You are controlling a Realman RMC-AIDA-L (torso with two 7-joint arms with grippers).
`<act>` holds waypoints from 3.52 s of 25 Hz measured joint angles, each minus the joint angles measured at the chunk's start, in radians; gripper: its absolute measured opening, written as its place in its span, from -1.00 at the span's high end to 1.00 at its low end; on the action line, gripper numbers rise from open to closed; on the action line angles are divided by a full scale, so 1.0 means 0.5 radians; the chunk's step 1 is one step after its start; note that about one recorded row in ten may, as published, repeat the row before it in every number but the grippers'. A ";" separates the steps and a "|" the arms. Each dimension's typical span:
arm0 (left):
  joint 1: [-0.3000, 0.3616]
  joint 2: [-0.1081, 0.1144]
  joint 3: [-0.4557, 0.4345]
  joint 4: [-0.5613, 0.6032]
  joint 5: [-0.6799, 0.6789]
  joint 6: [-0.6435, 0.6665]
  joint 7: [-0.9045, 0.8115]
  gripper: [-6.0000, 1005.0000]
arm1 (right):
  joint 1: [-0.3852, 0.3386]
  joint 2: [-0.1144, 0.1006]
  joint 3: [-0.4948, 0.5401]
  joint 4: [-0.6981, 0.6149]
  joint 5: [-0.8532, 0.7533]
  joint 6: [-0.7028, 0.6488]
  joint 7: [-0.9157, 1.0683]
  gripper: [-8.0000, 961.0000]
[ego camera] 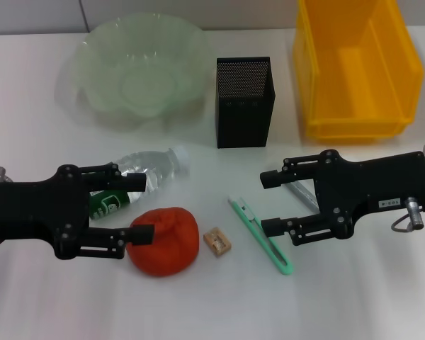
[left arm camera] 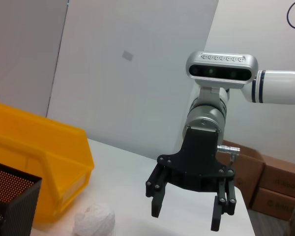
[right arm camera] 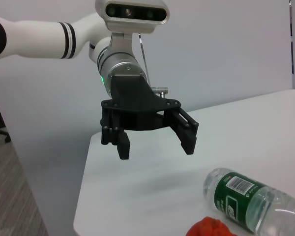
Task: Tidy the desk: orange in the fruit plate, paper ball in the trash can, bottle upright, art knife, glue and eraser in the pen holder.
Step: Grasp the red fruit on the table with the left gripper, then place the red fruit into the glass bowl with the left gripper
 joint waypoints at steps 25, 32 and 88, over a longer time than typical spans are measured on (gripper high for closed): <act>-0.048 -0.014 0.058 -0.631 -0.010 -0.590 0.490 -0.56 | -0.188 -0.007 0.053 0.380 0.062 0.125 -0.234 -0.53; -0.086 -0.018 0.074 -0.778 0.001 -0.772 0.520 -0.55 | -0.184 -0.006 0.059 0.438 0.085 0.126 -0.242 -0.53; -0.518 -0.015 -0.051 -0.510 -0.455 -1.480 0.338 0.80 | -0.054 -0.002 0.060 0.700 0.303 0.087 -0.306 -0.53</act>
